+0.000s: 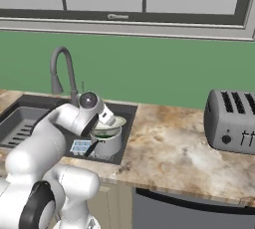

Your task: Pick the bowl and saucepan and place them in the sink. Then turn on the water.

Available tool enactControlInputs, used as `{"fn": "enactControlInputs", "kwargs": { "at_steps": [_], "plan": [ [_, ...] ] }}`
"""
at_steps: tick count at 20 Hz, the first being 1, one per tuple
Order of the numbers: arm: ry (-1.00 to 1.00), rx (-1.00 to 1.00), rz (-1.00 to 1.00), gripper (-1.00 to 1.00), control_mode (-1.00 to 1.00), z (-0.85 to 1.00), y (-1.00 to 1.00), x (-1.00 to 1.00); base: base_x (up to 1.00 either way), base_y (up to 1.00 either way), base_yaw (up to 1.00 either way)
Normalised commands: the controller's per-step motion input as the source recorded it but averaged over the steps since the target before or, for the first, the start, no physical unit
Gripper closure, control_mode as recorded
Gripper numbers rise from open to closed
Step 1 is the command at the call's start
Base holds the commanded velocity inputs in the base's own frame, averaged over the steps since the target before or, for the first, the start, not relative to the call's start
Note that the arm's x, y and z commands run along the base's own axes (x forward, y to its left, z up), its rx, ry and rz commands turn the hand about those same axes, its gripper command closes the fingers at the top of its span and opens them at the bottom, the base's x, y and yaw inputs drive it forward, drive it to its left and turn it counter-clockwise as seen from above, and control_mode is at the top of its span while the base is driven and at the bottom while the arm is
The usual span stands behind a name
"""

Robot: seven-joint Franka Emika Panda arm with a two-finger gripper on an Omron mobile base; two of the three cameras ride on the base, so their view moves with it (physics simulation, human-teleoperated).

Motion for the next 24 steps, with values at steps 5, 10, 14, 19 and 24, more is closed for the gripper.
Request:
{"fn": "enactControlInputs", "kwargs": {
  "at_steps": [5,10,14,19,24],
  "plan": [
    [-0.14,-0.1,0.08,-1.0,-1.0,0.0,0.16,0.0,0.0,0.0,0.0],
    [-0.14,-0.1,0.03,-1.0,-1.0,0.0,0.28,0.0,0.0,0.0,0.0],
    [-0.1,-0.08,0.0,-1.0,-1.0,0.0,0.36,0.0,0.0,0.0,0.0],
    [-0.06,-0.07,0.0,-1.0,-1.0,0.0,0.39,0.0,0.0,0.0,0.0],
    [-0.02,-0.04,0.0,-1.0,-1.0,0.0,0.33,0.0,0.0,0.0,0.0]
  ]
}}
